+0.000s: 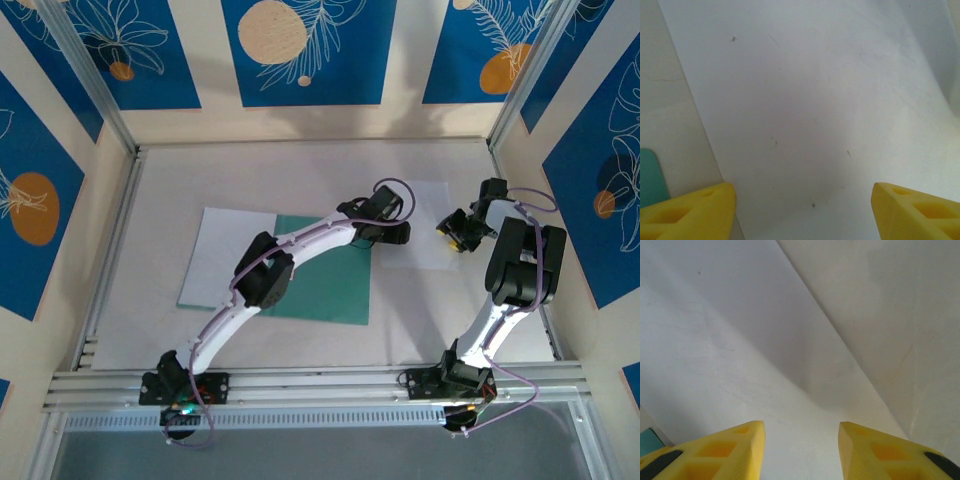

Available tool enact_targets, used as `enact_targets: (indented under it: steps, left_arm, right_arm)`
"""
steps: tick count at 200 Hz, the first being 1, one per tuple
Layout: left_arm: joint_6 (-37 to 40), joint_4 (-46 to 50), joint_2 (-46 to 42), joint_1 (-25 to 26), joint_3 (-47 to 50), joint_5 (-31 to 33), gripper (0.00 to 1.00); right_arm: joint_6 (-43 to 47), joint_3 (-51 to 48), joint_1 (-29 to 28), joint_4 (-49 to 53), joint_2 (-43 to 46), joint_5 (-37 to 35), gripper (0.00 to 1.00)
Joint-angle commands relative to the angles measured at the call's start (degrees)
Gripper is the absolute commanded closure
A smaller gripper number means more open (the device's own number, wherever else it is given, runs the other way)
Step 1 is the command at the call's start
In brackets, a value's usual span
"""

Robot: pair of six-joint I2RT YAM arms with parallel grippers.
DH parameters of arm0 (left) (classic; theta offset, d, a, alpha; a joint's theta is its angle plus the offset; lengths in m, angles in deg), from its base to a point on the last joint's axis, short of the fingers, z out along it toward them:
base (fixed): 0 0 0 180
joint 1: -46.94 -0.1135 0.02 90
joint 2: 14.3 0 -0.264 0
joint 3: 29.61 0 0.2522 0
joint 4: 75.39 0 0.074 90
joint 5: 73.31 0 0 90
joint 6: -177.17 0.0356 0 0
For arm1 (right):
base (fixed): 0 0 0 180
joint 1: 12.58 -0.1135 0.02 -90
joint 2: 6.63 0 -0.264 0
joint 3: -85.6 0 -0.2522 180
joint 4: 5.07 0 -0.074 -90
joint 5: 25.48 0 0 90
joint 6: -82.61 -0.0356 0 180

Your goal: Put the files into the folder

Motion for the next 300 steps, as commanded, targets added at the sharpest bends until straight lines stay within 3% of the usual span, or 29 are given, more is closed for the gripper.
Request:
enact_targets:
  steps: [1,113,189,241,300]
  left_arm:
    - [-2.16,1.72,-1.69,1.12,1.29,-2.72,0.27]
    - [-8.34,-2.23,-2.52,0.36,4.51,-5.83,0.23]
    - [-7.39,-1.08,-3.61,-0.42,6.54,-3.51,0.22]
    - [-6.34,5.49,-3.29,-0.29,3.40,0.33,0.22]
    - [-7.72,6.12,-2.92,-0.19,2.87,-1.24,0.22]
  right_arm:
    - [0.62,-0.20,0.21,1.47,-0.51,1.84,0.56]
    - [-0.17,-2.36,0.31,0.23,0.04,7.03,0.56]
    - [3.57,3.12,-1.05,5.61,4.68,-0.19,0.50]
    - [6.15,7.89,-0.41,9.31,1.68,-6.70,0.48]
    - [7.87,12.35,1.00,10.94,-4.16,-1.26,0.46]
